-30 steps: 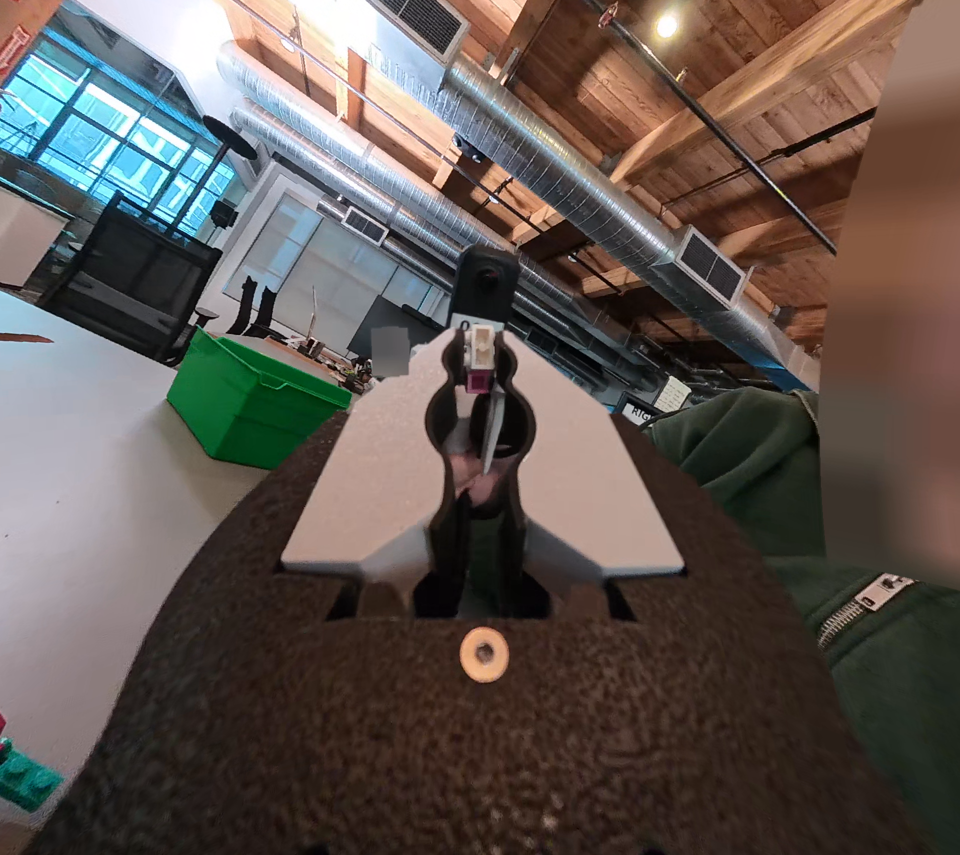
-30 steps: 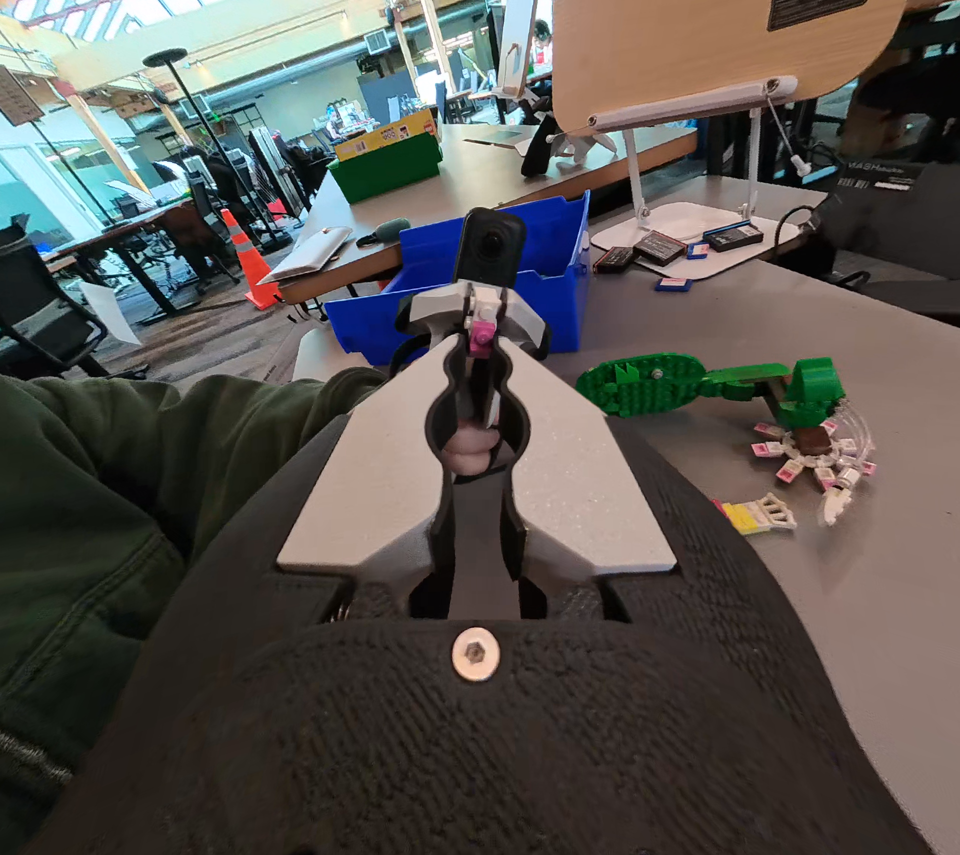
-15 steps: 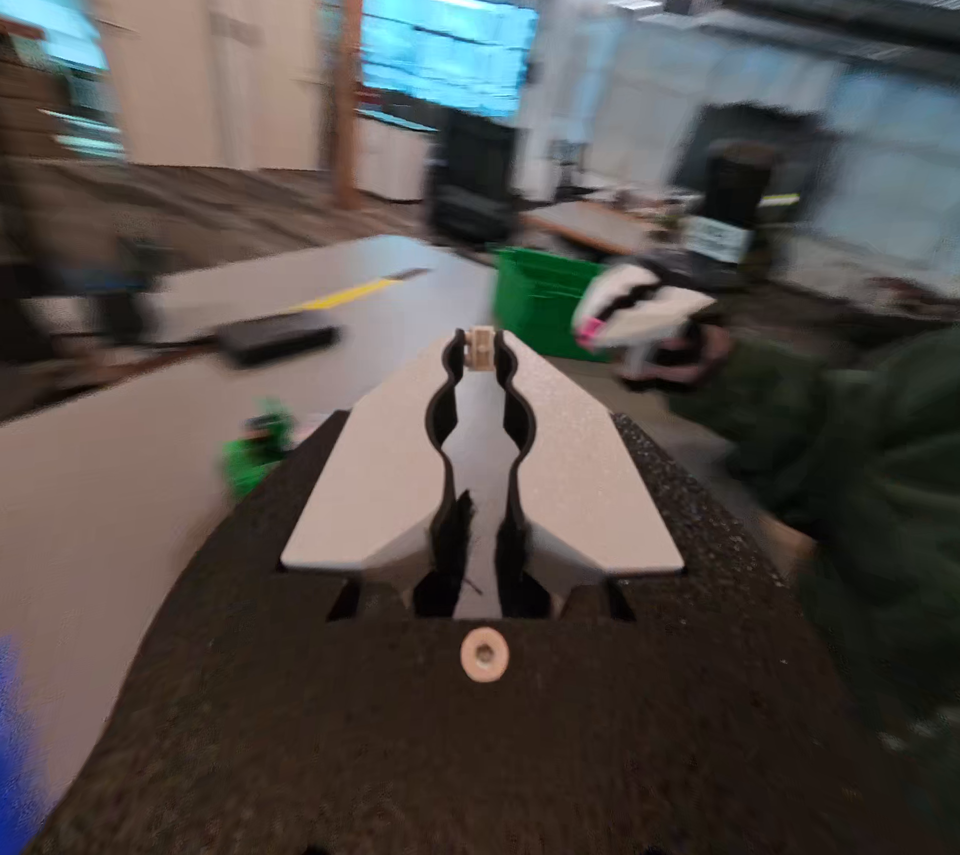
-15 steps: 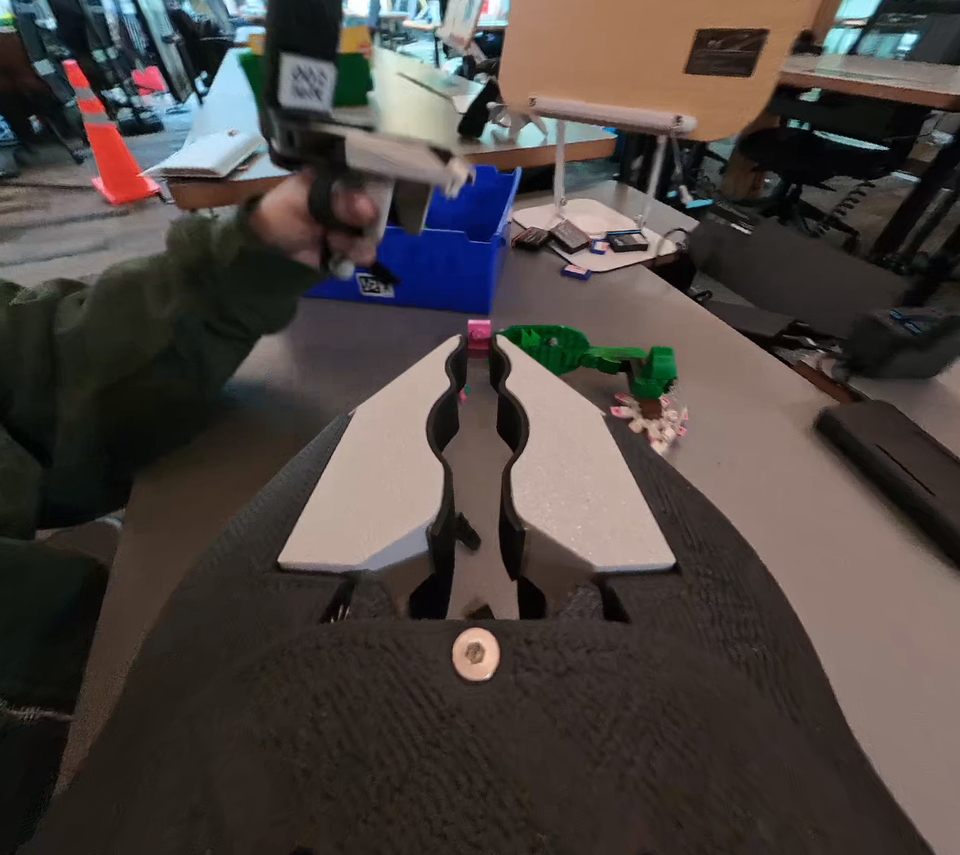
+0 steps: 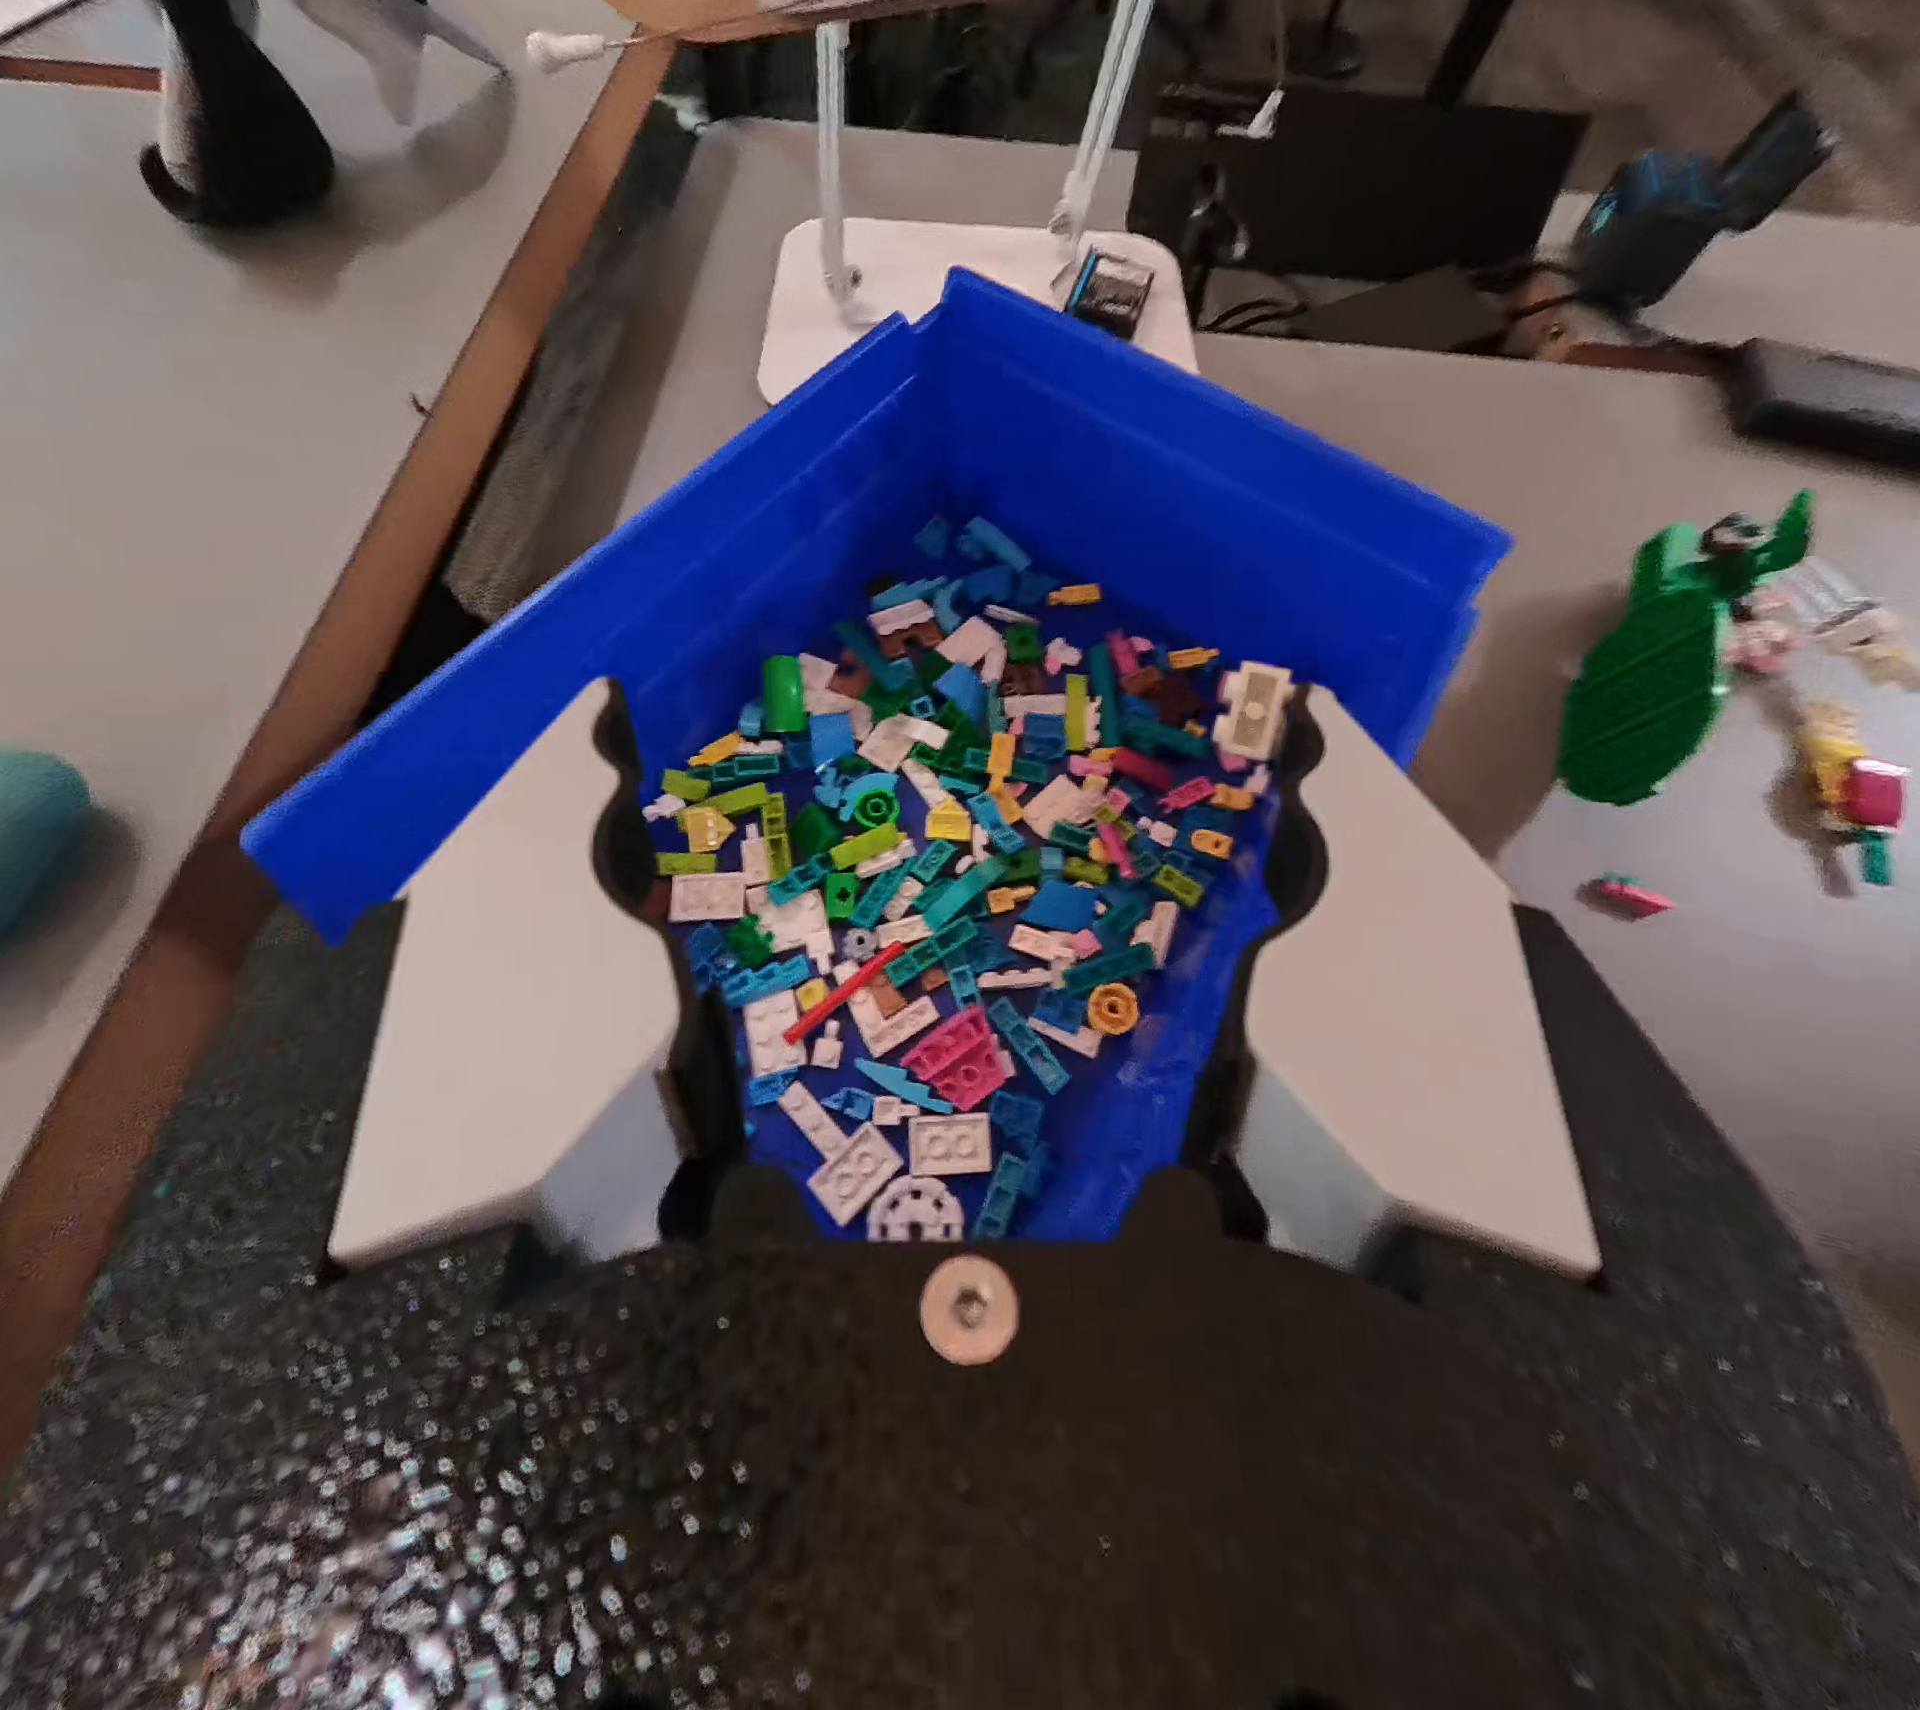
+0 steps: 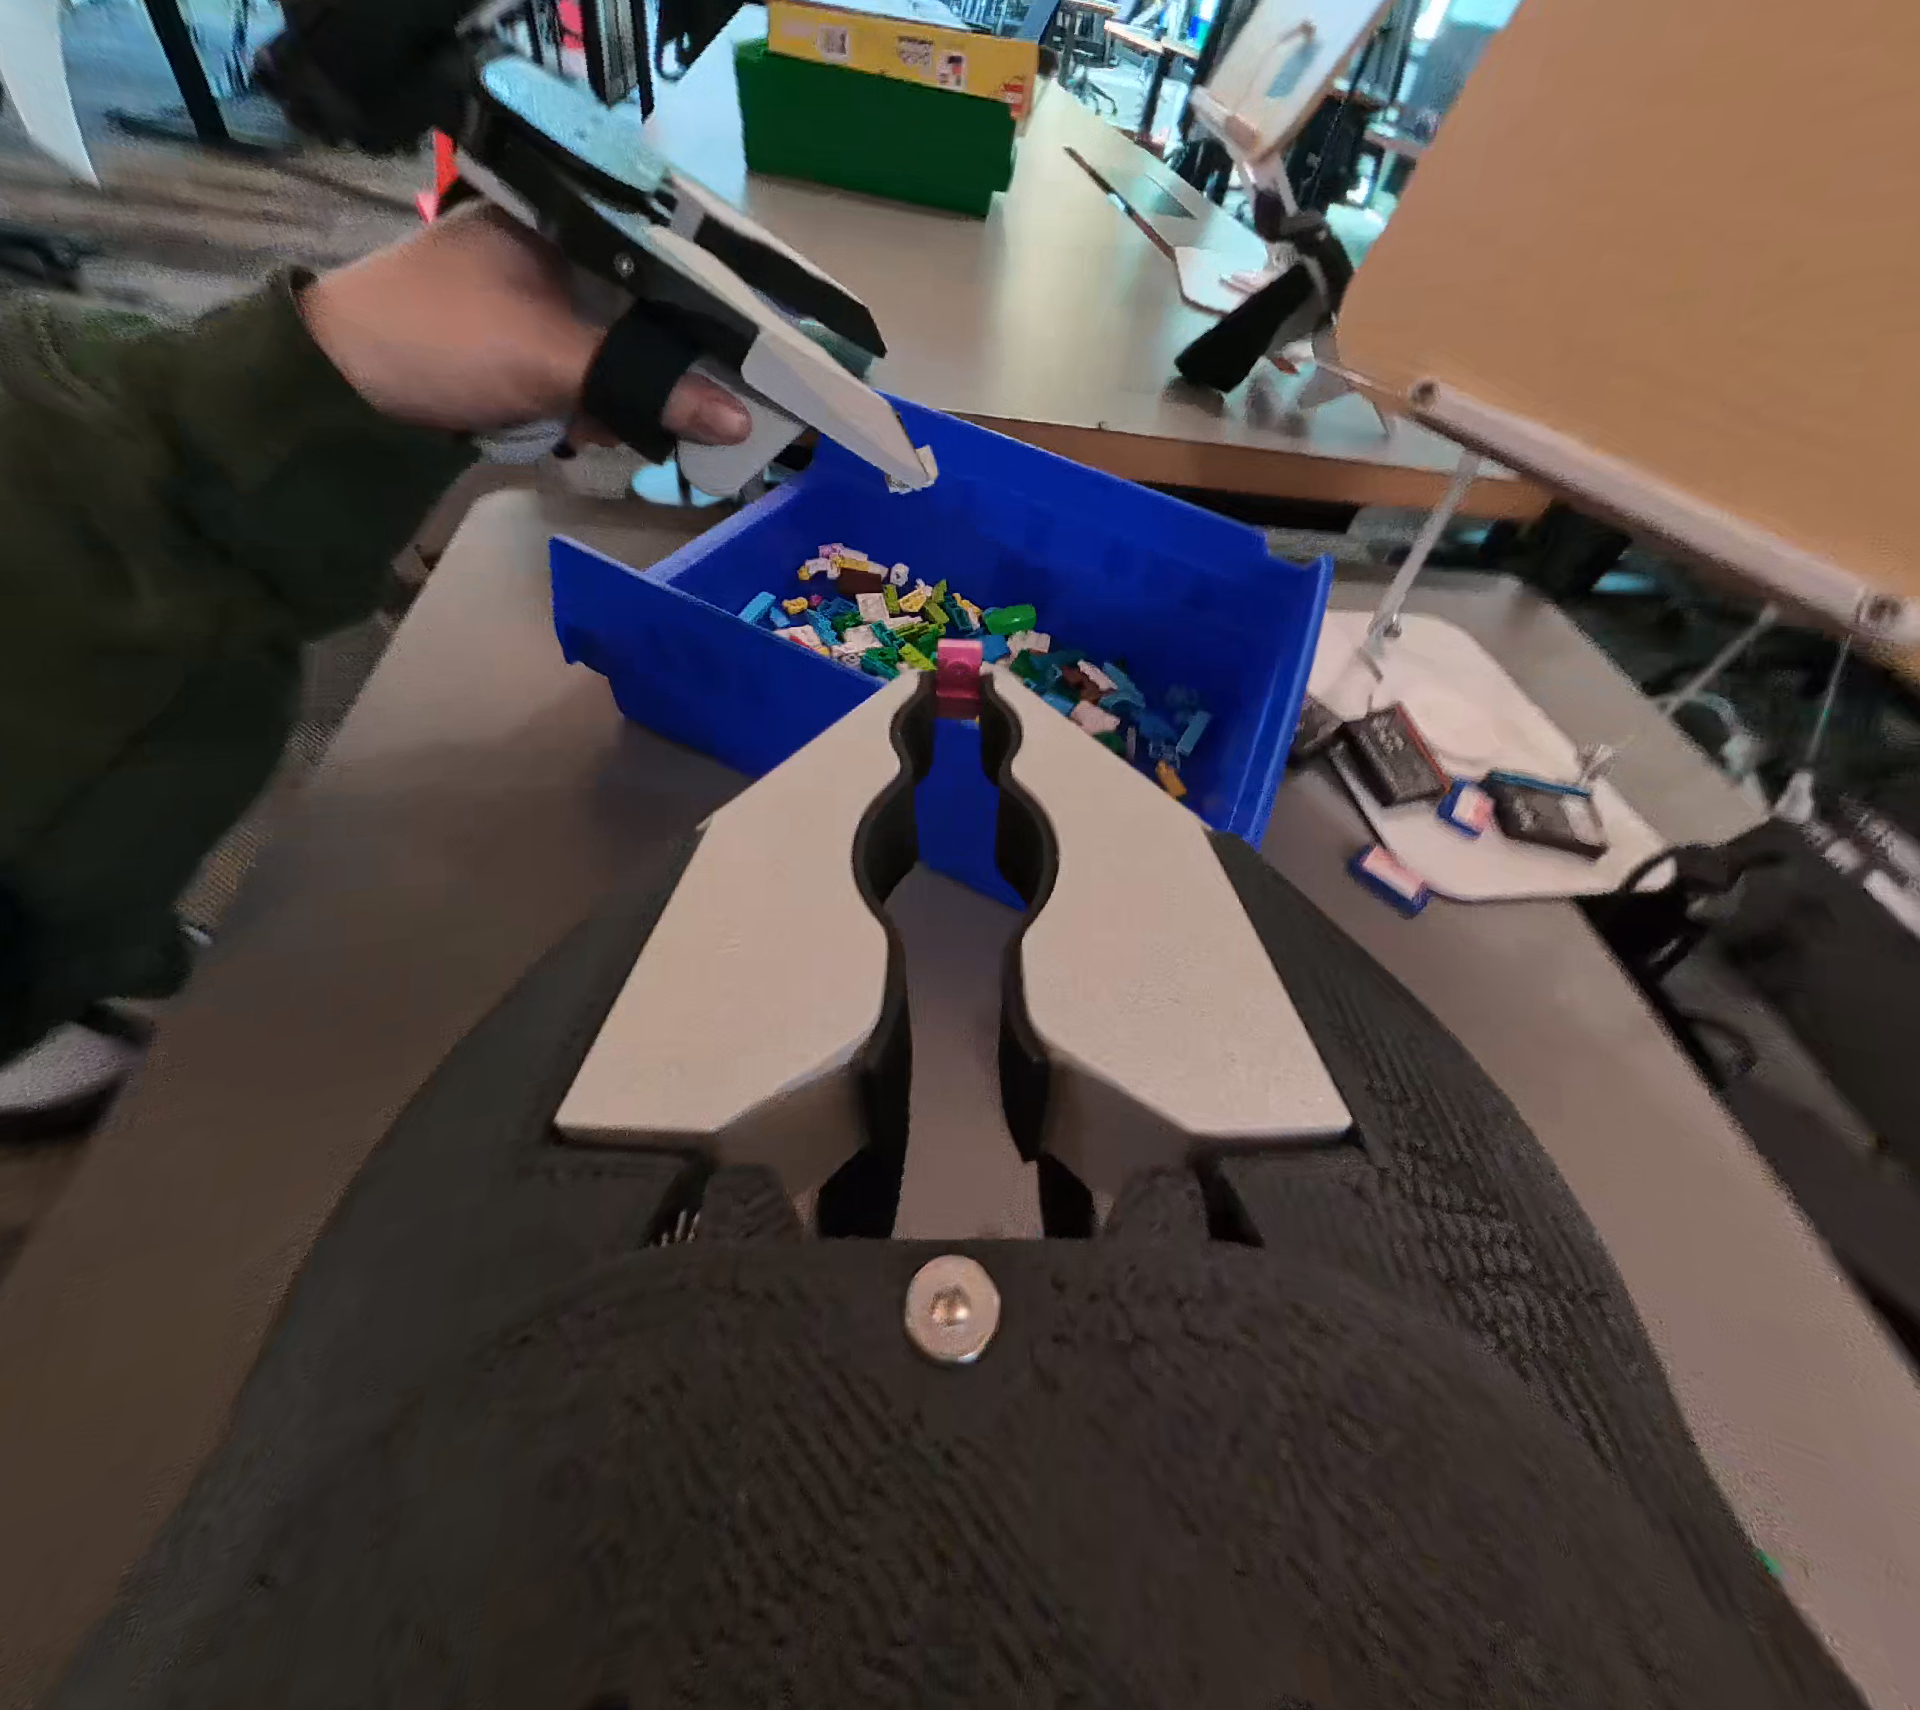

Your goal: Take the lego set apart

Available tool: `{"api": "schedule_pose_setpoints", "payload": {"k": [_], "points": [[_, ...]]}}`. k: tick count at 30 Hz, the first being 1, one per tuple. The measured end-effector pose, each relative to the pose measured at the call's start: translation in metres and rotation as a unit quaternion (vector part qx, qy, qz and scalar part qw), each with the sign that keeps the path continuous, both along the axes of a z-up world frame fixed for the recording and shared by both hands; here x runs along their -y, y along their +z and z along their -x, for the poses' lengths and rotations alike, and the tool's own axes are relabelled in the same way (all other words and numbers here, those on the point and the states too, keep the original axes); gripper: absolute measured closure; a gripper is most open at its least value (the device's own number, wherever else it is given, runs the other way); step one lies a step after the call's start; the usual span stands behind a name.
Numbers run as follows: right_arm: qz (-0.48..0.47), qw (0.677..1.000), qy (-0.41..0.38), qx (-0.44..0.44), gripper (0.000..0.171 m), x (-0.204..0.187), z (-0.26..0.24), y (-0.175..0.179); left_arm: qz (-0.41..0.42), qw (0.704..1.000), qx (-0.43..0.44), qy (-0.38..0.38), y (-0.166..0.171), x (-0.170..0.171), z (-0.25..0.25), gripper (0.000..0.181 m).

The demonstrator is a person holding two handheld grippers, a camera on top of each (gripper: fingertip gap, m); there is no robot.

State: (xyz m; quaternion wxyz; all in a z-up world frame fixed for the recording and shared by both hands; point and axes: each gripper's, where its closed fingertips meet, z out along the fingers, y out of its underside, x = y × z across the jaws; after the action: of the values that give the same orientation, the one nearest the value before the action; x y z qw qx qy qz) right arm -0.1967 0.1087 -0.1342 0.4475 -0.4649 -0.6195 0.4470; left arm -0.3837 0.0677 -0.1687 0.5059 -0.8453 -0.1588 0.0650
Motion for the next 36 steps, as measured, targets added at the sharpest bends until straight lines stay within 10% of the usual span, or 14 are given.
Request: {"api": "schedule_pose_setpoints", "payload": {"k": [6, 12, 16, 21, 36], "points": [[-0.188, 0.982, -0.023, 0.004, 0.166, 0.010, 0.001, -0.014, 0.095, 0.994, 0.044, 0.025, -0.036, 0.015, 0.012, 0.023], [-0.172, 0.985, -0.014, 0.003, 0.166, 0.022, -0.017, -0.024, 0.247, 0.963, 0.105, 0.013, -0.081, 0.030, 0.018, 0.022], [-0.198, 0.979, -0.021, -0.035, 0.166, 0.029, -0.033, -0.021, 0.052, 0.975, 0.168, -0.138, -0.021, -0.012, -0.060, 0.039], [-0.337, 0.934, -0.044, -0.107, 0.166, 0.039, -0.064, -0.016, -0.083, 0.832, 0.312, -0.451, 0.045, 0.001, -0.238, 0.111], [-0.459, 0.875, -0.141, -0.060, 0.162, 0.010, -0.115, -0.020, -0.064, 0.890, 0.068, -0.446, 0.015, -0.034, -0.308, 0.179]]}}
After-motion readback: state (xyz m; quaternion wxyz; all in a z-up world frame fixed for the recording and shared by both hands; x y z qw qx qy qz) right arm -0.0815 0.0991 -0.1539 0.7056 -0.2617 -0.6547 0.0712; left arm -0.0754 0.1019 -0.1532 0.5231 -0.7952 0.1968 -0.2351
